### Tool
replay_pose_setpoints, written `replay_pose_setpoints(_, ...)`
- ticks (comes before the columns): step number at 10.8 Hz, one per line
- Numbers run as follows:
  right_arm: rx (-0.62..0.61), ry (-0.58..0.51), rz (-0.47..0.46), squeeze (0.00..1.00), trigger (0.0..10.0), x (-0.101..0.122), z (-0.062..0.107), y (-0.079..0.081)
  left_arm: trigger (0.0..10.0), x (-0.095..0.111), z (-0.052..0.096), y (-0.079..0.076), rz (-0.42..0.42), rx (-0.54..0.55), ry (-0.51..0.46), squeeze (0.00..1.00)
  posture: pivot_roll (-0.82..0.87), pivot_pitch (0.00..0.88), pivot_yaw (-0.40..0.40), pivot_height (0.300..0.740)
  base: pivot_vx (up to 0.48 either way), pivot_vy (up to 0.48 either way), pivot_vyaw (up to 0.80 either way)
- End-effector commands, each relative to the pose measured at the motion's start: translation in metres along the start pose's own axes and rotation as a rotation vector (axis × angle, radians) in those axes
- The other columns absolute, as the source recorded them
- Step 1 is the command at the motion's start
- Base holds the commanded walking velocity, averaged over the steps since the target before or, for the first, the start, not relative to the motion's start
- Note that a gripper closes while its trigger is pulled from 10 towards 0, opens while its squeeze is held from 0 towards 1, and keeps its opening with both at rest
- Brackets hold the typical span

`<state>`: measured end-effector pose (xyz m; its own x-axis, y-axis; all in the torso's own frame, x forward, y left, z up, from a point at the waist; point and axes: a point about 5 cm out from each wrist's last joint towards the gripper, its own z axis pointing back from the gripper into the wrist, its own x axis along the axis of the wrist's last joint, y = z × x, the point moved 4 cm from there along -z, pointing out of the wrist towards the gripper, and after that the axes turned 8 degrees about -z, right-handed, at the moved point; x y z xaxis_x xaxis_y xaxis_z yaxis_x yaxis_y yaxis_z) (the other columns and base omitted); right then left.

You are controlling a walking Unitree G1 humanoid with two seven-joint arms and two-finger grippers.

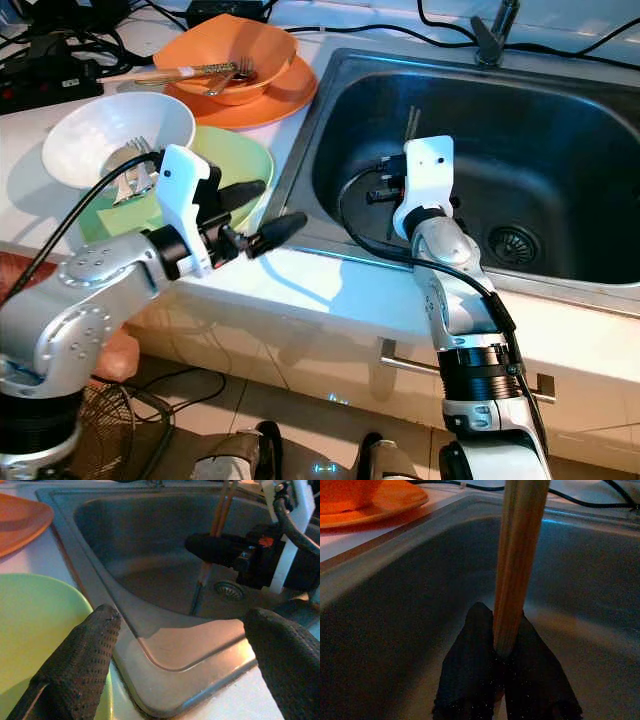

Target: Kitchen organization

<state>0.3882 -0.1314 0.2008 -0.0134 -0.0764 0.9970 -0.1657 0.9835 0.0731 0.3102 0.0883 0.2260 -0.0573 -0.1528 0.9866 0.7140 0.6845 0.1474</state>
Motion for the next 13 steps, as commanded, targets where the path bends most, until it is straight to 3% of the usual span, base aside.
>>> replay_pose_setpoints(1, 0.013, 0.022, -0.003, 1.00, 10.0, -0.002, -0.001, 0.003, 10.0, 0.004, 0.001, -0.006, -0.011, -0.036, -0.004, 0.00, 0.15, 0.201, 0.032, 0.740, 0.000, 0.000, 0.00)
replay_pose_setpoints(8, -0.027, 0.010, 0.013, 1.00, 10.0, -0.004, -0.003, -0.001, 10.0, 0.003, 0.003, -0.012, -0.038, -0.090, 0.025, 0.00, 0.16, 0.188, 0.038, 0.740, 0.000, 0.000, 0.00)
replay_pose_setpoints(13, -0.048, -0.147, -0.027, 1.00, 10.0, 0.030, -0.009, -0.004, 10.0, 0.039, -0.003, 0.009, -0.142, 0.058, -0.129, 0.00, 0.16, 0.140, 0.035, 0.740, 0.000, 0.000, 0.00)
